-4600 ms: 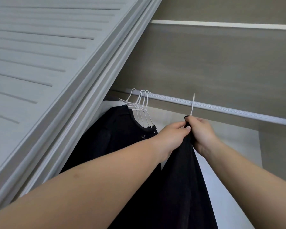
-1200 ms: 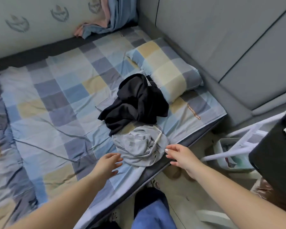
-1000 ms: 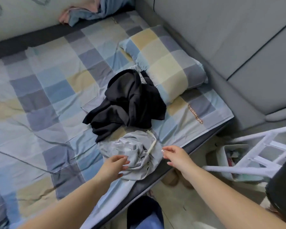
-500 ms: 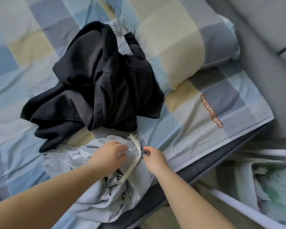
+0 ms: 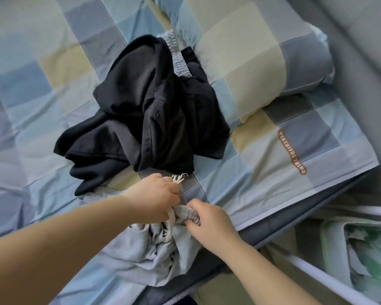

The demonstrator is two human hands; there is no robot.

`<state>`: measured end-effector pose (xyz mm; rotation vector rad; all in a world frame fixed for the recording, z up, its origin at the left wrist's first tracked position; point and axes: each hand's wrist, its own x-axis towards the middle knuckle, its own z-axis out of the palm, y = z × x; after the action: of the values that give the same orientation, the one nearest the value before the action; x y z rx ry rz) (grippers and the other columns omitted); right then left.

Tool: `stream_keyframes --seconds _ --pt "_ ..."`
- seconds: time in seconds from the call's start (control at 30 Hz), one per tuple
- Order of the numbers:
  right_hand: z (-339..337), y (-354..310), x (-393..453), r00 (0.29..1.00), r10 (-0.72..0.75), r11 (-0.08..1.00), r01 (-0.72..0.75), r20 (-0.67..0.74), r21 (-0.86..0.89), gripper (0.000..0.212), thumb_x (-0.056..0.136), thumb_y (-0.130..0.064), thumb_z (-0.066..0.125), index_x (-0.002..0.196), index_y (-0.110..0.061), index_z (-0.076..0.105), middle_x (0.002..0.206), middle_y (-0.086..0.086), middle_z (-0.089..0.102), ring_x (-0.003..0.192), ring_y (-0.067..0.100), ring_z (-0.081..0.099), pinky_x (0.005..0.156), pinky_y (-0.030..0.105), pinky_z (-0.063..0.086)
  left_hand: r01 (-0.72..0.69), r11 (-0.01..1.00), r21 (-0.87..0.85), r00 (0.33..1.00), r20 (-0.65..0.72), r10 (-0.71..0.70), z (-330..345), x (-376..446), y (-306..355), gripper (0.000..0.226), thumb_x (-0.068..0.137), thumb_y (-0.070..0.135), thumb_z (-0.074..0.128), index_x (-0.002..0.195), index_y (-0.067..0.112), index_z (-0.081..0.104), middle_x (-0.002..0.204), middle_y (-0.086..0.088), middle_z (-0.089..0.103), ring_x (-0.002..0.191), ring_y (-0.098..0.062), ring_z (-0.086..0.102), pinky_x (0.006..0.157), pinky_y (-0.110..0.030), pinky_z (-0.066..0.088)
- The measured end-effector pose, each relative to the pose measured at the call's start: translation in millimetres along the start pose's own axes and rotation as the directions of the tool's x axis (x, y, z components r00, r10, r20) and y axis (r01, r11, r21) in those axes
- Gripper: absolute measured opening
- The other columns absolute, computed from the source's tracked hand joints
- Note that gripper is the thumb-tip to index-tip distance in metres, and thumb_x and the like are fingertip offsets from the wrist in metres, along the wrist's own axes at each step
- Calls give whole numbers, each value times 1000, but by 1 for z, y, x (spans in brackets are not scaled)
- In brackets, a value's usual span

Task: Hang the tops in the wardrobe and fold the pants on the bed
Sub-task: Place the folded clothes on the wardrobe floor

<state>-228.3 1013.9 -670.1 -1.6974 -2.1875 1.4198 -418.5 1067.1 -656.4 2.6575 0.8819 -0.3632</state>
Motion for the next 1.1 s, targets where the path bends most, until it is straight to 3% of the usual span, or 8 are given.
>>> stream_keyframes --seconds 0.07,0.13,0.23,0.4,0.67,0.83,1.0,1.1 --pt "-16 -24 -8 995 -96 993 96 -2 -67 10 84 -30 52 84 -32 42 71 -11 47 74 19 49 60 30 29 -23 996 90 999 -32 26 -22 -20 -6 14 54 39 67 62 28 64 73 14 57 76 -14 58 67 -29 46" --pt "-29 -45 -12 985 -174 976 173 6 -133 7 85 -31 52 89 -30 46 71 -9 50 74 21 50 61 28 27 -21 993 118 999 45 16 -38 -39 -9 22 67 44 61 83 32 70 94 17 62 105 -13 55 97 -35 38" --pt "-55 -91 -24 956 -292 920 278 -10 -276 9 86 -29 52 94 -28 51 79 -4 60 78 26 54 65 29 26 43 998 48 947 316 -56 -74 -80 -10 54 79 62 54 125 35 54 132 17 50 140 -12 21 117 -45 -4" --pt "-85 -176 -40 901 -433 795 372 -19 -478 9 84 -23 54 93 -20 55 72 -1 63 68 24 57 65 34 37 208 978 17 878 437 -195 -136 -154 0 55 94 63 24 100 20 59 107 0 63 114 -18 53 118 -48 2" --pt "-118 -350 -103 803 -596 509 375 -3 -775 19 85 -33 60 87 -15 54 72 12 66 70 35 60 60 31 22 454 865 212 882 30 -470 -250 -321 -11 38 99 53 19 84 29 45 92 5 66 96 -20 60 110 -41 29" --pt "-141 -460 -144 837 -547 477 330 19 -814 28 85 -36 60 70 -24 39 69 -5 57 71 21 51 65 29 25 502 810 305 863 -235 -446 -325 -423 -13 40 97 55 24 81 29 49 78 6 63 70 -22 51 93 -32 42" --pt "-155 -538 -179 926 -358 529 306 119 -792 32 86 -38 57 56 -33 47 55 -14 48 56 5 44 51 21 27 573 725 382 807 -419 -416 -368 -528 -9 41 97 55 25 76 28 47 87 7 70 84 -23 63 94 -27 39" --pt "-143 -560 -189 926 -303 393 336 224 -856 26 89 -42 50 66 -31 53 57 -12 50 67 13 50 71 22 30 623 691 366 771 -439 -462 -375 -593 -3 47 96 55 28 82 24 59 88 5 71 88 -25 64 100 -30 38"
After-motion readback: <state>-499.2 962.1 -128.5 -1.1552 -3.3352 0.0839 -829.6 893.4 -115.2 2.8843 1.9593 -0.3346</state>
